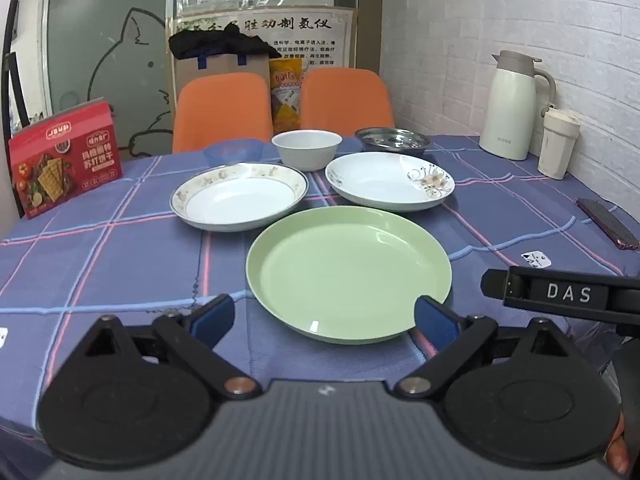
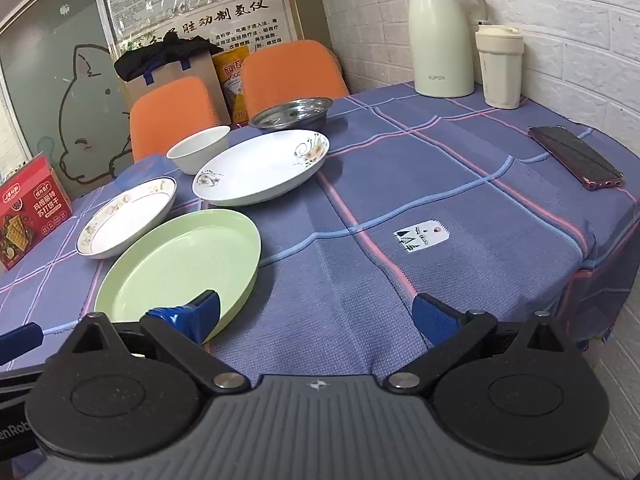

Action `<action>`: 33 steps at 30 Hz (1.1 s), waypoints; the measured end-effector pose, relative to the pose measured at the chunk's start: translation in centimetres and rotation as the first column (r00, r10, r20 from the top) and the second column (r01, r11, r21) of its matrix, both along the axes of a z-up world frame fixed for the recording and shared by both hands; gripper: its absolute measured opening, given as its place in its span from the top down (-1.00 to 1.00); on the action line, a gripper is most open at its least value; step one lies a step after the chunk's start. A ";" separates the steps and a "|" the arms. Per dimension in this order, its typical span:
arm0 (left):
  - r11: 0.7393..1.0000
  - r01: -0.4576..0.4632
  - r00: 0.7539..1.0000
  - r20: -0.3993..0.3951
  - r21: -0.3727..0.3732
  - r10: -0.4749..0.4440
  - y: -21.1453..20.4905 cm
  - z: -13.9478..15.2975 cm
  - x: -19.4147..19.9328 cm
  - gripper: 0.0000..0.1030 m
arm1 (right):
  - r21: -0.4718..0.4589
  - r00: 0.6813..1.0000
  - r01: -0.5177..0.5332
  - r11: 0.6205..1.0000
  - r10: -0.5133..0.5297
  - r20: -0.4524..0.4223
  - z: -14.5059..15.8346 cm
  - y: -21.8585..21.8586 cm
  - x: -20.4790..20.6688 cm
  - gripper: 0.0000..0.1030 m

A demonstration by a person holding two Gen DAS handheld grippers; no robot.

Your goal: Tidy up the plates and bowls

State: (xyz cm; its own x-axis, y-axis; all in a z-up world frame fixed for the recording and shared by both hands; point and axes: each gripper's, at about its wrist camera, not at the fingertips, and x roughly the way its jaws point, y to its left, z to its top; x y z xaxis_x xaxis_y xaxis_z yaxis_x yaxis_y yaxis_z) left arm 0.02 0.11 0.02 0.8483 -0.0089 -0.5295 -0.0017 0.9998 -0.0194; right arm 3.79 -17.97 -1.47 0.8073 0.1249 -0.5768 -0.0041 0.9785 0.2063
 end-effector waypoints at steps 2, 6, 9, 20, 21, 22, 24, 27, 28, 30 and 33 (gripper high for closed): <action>1.000 0.000 1.000 -0.001 0.000 0.000 0.2 0.0 0.0 -0.85 | 0.005 1.000 -0.006 1.000 0.006 -0.004 -0.1 0.0 0.1 -0.75; 1.000 -0.003 1.000 -0.001 0.001 0.003 0.6 0.0 -0.2 -0.85 | 0.007 1.000 -0.006 1.000 0.006 -0.008 -0.1 -0.2 0.3 -0.75; 1.000 0.007 1.000 -0.010 0.004 -0.007 0.1 -0.5 0.4 -0.85 | 0.006 1.000 -0.006 1.000 0.006 -0.004 -0.1 0.0 0.1 -0.75; 1.000 0.003 1.000 -0.020 0.000 -0.003 -0.1 -0.4 0.3 -0.85 | -0.001 1.000 -0.005 1.000 0.005 -0.011 -0.2 0.1 0.1 -0.75; 1.000 0.004 1.000 -0.021 -0.001 -0.004 0.0 -0.4 0.4 -0.85 | -0.002 1.000 -0.005 1.000 0.005 -0.012 -0.2 0.1 0.1 -0.75; 1.000 0.003 1.000 -0.022 -0.001 -0.003 0.0 -0.4 0.4 -0.85 | -0.003 1.000 -0.006 1.000 0.006 -0.012 -0.3 0.1 0.1 -0.75; 1.000 0.002 1.000 -0.024 -0.001 -0.002 0.0 -0.4 0.4 -0.85 | -0.006 1.000 -0.007 1.000 0.007 -0.015 -0.4 0.2 0.1 -0.75; 1.000 0.003 1.000 -0.026 0.000 -0.003 0.0 -0.5 0.4 -0.85 | -0.009 1.000 -0.009 1.000 0.008 -0.023 -0.5 0.2 0.2 -0.75; 1.000 0.003 1.000 -0.027 -0.001 -0.003 0.0 -0.5 0.4 -0.85 | -0.008 1.000 -0.010 1.000 0.009 -0.024 -0.5 0.2 0.2 -0.75; 1.000 0.003 1.000 -0.028 0.001 -0.003 0.0 -0.5 0.4 -0.85 | -0.007 1.000 -0.012 1.000 0.012 -0.025 -0.4 0.2 0.3 -0.75; 1.000 0.003 1.000 -0.027 0.003 -0.003 0.0 -0.5 0.3 -0.85 | -0.008 1.000 -0.012 1.000 0.012 -0.026 -0.4 0.1 0.4 -0.75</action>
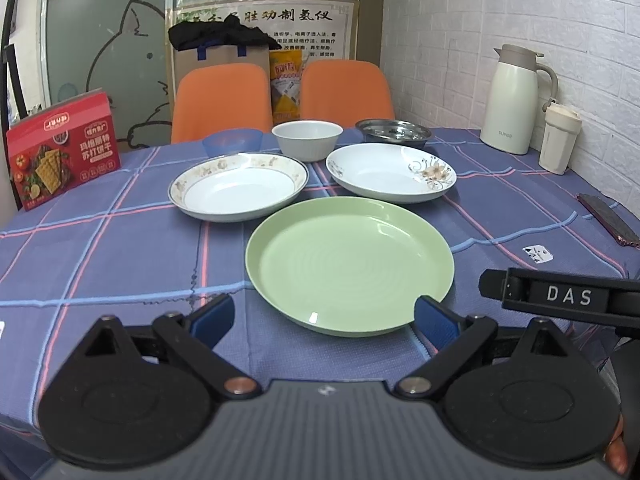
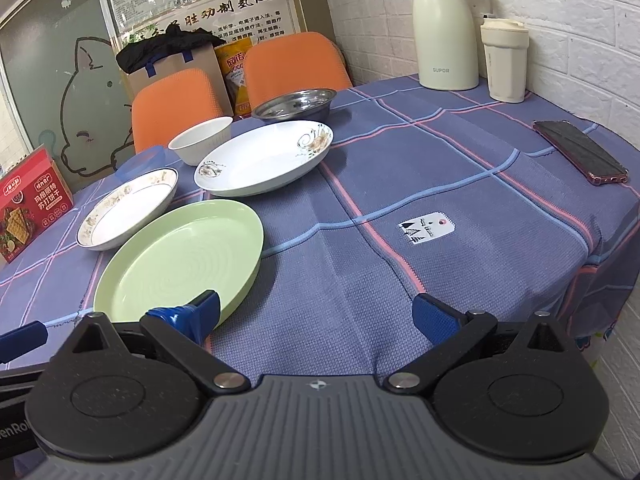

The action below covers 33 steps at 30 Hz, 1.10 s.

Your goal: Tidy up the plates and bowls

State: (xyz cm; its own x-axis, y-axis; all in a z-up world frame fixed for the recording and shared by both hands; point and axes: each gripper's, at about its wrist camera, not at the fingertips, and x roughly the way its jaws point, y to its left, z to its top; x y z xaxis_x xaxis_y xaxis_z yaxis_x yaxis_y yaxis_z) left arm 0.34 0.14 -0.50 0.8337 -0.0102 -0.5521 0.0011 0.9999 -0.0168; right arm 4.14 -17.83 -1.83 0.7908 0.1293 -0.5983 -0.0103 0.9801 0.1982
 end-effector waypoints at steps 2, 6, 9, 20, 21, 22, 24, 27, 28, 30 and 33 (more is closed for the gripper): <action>1.000 0.001 1.000 0.000 0.000 -0.001 0.0 0.0 0.0 -0.85 | 0.001 1.000 0.001 1.000 -0.001 -0.001 0.0 0.0 0.0 -0.75; 1.000 0.002 1.000 -0.001 0.001 -0.002 0.0 0.0 0.0 -0.85 | 0.001 1.000 0.001 1.000 -0.001 0.001 0.0 0.0 -0.1 -0.75; 1.000 0.003 1.000 -0.001 0.002 -0.003 0.0 0.0 0.0 -0.85 | 0.001 1.000 -0.001 1.000 0.001 0.002 0.0 0.0 -0.1 -0.75; 1.000 0.002 1.000 -0.003 0.002 -0.002 0.0 0.1 -0.1 -0.85 | -0.005 1.000 -0.006 1.000 0.006 -0.001 0.0 0.2 -0.1 -0.75; 1.000 0.003 1.000 -0.004 0.001 -0.003 0.0 0.1 0.0 -0.85 | -0.005 1.000 -0.006 1.000 0.006 -0.001 0.0 0.2 -0.1 -0.75; 1.000 0.003 1.000 -0.004 0.001 -0.003 0.0 0.1 0.0 -0.85 | -0.006 1.000 -0.006 1.000 0.006 -0.001 0.0 0.2 -0.1 -0.75; 1.000 0.004 1.000 -0.006 0.000 -0.004 0.0 0.0 0.0 -0.85 | -0.006 1.000 -0.006 1.000 0.006 0.000 0.0 0.2 -0.1 -0.75; 1.000 0.006 1.000 -0.007 0.001 -0.006 0.0 0.1 0.0 -0.85 | -0.005 1.000 -0.007 1.000 0.007 -0.001 0.0 0.2 -0.1 -0.75; 1.000 0.005 1.000 -0.007 0.001 -0.005 0.0 0.1 0.0 -0.85 | -0.006 1.000 -0.007 1.000 0.007 -0.001 0.0 0.3 -0.1 -0.75; 1.000 0.004 1.000 -0.010 -0.001 -0.004 0.0 0.0 0.1 -0.85 | -0.006 1.000 -0.007 1.000 0.007 -0.002 0.0 0.3 -0.1 -0.75; 1.000 0.002 1.000 -0.012 -0.007 -0.002 0.2 0.0 0.1 -0.85 | -0.009 1.000 -0.008 1.000 0.008 -0.003 -0.1 0.4 0.0 -0.75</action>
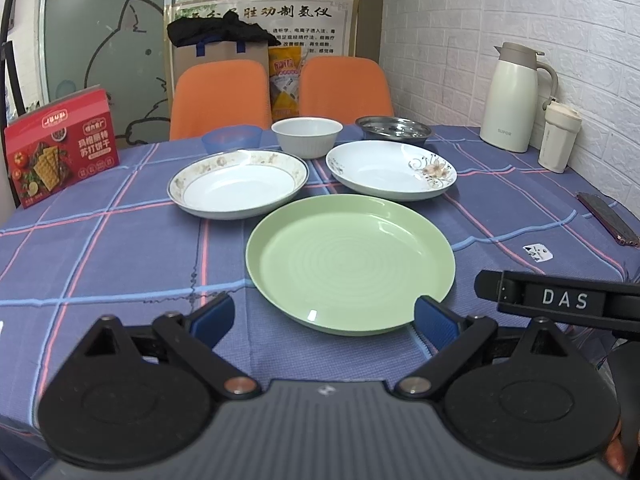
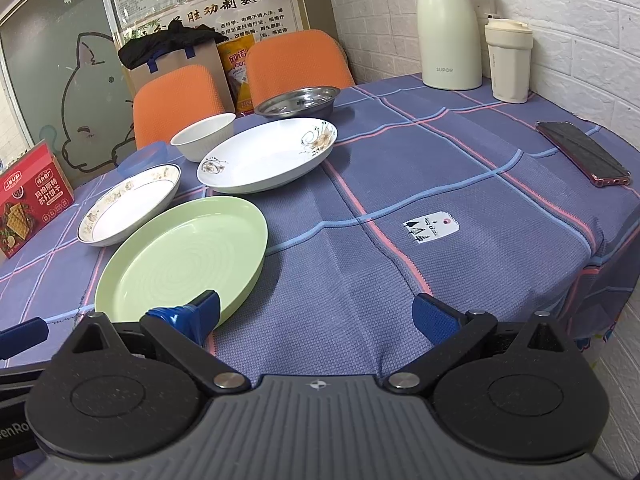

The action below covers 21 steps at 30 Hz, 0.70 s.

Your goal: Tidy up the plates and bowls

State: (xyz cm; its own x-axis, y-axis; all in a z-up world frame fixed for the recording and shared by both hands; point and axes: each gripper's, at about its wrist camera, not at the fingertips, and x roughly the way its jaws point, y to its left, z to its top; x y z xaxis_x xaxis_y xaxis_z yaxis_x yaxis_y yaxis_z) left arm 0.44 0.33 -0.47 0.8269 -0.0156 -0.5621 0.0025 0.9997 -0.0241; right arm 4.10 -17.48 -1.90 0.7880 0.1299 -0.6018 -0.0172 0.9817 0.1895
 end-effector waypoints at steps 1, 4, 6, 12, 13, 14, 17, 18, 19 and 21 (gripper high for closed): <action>1.000 -0.001 1.000 0.000 -0.001 0.001 0.0 0.0 0.0 -0.85 | 0.000 1.000 -0.001 1.000 0.001 0.000 0.0 0.0 0.0 -0.75; 1.000 -0.002 1.000 0.000 -0.003 0.002 0.1 0.0 0.0 -0.85 | -0.001 1.000 -0.004 1.000 0.004 -0.002 -0.1 0.1 0.0 -0.75; 1.000 -0.002 1.000 -0.002 -0.003 0.002 0.2 0.0 0.1 -0.85 | -0.005 1.000 -0.005 1.000 0.005 0.000 0.0 0.2 0.0 -0.75; 1.000 -0.005 1.000 -0.001 -0.004 0.005 0.3 -0.1 0.1 -0.85 | -0.003 1.000 -0.005 1.000 0.005 -0.001 0.1 0.2 0.0 -0.75; 1.000 -0.005 1.000 -0.001 -0.005 0.005 0.3 -0.1 0.1 -0.85 | -0.005 1.000 -0.006 1.000 0.006 -0.001 0.1 0.2 0.0 -0.75; 1.000 -0.005 1.000 0.000 -0.007 0.005 0.3 -0.1 0.1 -0.85 | -0.005 1.000 -0.005 1.000 0.005 -0.001 0.1 0.2 0.0 -0.75; 1.000 -0.005 1.000 0.000 -0.007 0.005 0.5 -0.1 0.2 -0.85 | -0.005 1.000 -0.008 1.000 0.008 0.000 0.1 0.2 -0.1 -0.75; 1.000 -0.006 1.000 0.000 -0.007 0.006 0.4 -0.1 0.2 -0.85 | -0.005 1.000 -0.008 1.000 0.008 0.000 0.1 0.2 -0.1 -0.75; 1.000 -0.007 1.000 0.000 -0.008 0.007 0.5 -0.1 0.2 -0.85 | -0.005 1.000 -0.008 1.000 0.008 0.000 0.1 0.2 -0.1 -0.75; 1.000 -0.008 1.000 -0.002 -0.009 0.008 0.6 -0.1 0.3 -0.85 | -0.005 1.000 -0.008 1.000 0.008 0.001 0.1 0.2 -0.1 -0.75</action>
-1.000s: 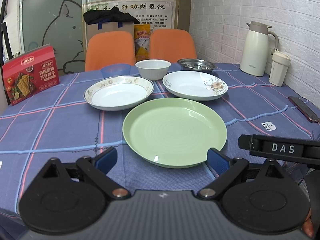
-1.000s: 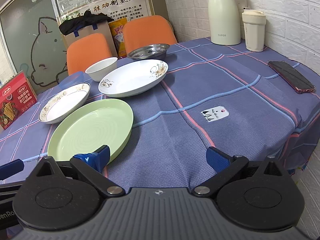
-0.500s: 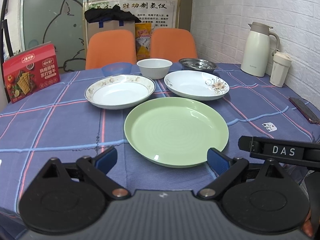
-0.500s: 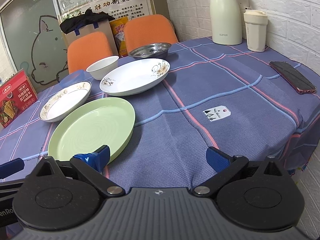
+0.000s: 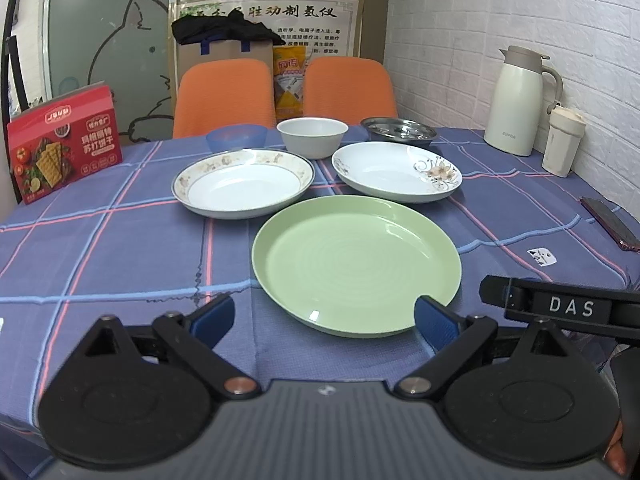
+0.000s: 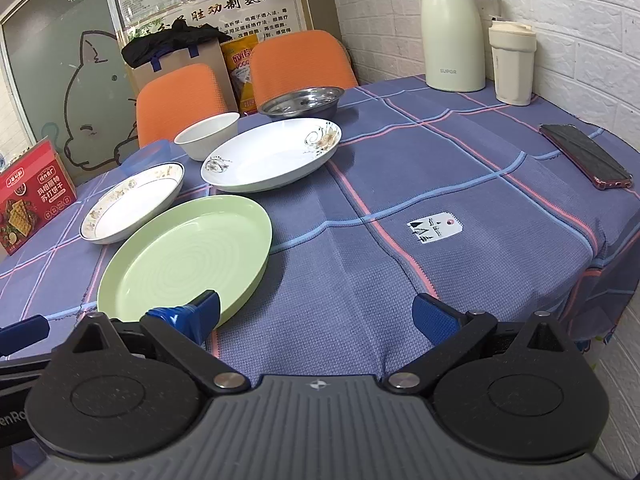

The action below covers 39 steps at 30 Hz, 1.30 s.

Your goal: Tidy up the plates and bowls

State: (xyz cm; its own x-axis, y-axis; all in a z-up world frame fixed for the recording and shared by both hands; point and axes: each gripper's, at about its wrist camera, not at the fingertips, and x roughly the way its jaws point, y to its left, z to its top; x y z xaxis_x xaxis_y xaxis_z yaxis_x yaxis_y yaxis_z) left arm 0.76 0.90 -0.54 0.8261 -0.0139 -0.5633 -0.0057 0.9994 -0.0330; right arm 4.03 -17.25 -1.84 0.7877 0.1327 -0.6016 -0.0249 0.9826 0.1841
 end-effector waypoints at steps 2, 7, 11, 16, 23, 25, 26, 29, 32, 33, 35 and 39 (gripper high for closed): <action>1.000 -0.002 1.000 -0.003 0.000 0.002 0.1 0.0 0.2 -0.85 | 0.000 1.000 0.001 1.000 -0.001 -0.003 0.0 0.0 0.1 -0.75; 1.000 -0.026 1.000 -0.013 0.009 0.026 1.1 0.4 1.2 -0.85 | 0.001 1.000 0.006 1.000 -0.006 -0.011 -0.1 0.0 0.6 -0.75; 0.998 -0.058 0.998 -0.038 -0.011 0.058 2.9 0.6 2.5 -0.85 | -0.017 1.000 0.019 1.000 -0.019 -0.005 0.4 0.0 1.2 -0.75; 0.995 -0.097 0.991 -0.100 -0.038 0.092 5.1 0.1 5.1 -0.85 | -0.020 1.000 -0.024 1.000 0.024 -0.009 0.5 0.6 2.8 -0.75; 0.993 -0.066 0.985 -0.167 -0.100 0.048 6.5 -1.0 9.3 -0.85 | -0.066 0.990 -0.117 0.991 0.111 -0.085 -1.1 3.1 6.5 -0.75; 0.993 -0.057 0.983 -0.182 -0.106 0.037 6.7 -1.3 10.3 -0.85 | -0.077 0.986 -0.141 0.987 0.133 -0.102 -1.4 3.8 7.4 -0.75; 0.993 -0.057 0.982 -0.187 -0.103 0.036 6.7 -1.4 10.7 -0.85 | -0.087 0.984 -0.150 0.985 0.140 -0.108 -1.5 4.1 7.6 -0.75; 0.995 -0.046 0.979 -0.200 -0.094 0.026 6.6 -1.8 11.5 -0.85 | -0.140 0.980 -0.173 0.975 0.157 -0.118 -1.8 5.1 8.3 -0.75; 0.997 -0.017 0.977 -0.214 -0.076 0.000 6.1 -2.3 12.0 -0.83 | -0.155 0.978 -0.195 0.968 0.180 -0.110 -2.0 5.4 8.5 -0.76; 0.997 -0.008 0.976 -0.220 -0.072 -0.008 5.9 -2.6 12.1 -0.83 | -0.157 0.977 -0.201 0.967 0.186 -0.105 -2.0 5.5 8.5 -0.76; 0.999 -0.001 0.976 -0.216 -0.052 -0.010 5.7 -2.8 12.1 -0.83 | -0.157 0.975 -0.220 0.963 0.211 -0.075 -2.2 5.5 8.2 -0.77; 1.000 0.016 0.978 -0.206 -0.021 -0.020 5.2 -3.1 12.3 -0.83 | -0.164 0.965 -0.252 0.954 0.260 0.030 -3.0 4.6 6.9 -0.77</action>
